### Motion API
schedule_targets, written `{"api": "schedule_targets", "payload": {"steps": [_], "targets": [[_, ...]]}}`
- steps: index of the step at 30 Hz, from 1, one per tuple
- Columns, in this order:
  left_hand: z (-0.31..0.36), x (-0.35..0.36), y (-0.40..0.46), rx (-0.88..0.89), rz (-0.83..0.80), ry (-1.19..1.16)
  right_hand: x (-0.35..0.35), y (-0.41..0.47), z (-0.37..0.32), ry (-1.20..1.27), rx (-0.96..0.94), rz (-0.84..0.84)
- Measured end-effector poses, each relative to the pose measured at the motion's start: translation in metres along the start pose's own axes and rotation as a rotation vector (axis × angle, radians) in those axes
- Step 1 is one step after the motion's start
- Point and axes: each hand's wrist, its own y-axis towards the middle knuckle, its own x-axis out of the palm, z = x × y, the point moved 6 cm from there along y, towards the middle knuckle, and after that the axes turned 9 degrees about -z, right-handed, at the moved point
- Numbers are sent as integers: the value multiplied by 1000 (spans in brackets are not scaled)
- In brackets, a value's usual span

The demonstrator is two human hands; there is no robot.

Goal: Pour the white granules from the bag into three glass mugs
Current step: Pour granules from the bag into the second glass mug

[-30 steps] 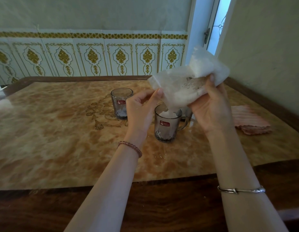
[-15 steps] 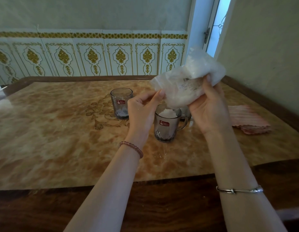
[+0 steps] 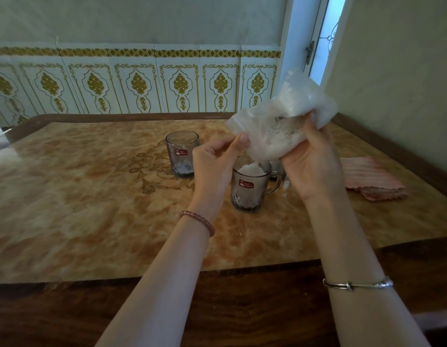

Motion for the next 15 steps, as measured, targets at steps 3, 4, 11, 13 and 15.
{"api": "schedule_targets", "payload": {"steps": [3,4,11,13,15], "targets": [[0,-5,2,1,39,-26,-3,0,-2,-13,-8,9],[0,-8,3,8,49,-46,-5,1,-4,-5,-13,12],[1,-2,1,3,21,-2,1,0,0,5,6,-3],[2,-8,3,8,42,-55,0,0,-4,15,-11,-20],[3,-7,2,15,36,-35,0,0,-5,40,-16,-31]]}}
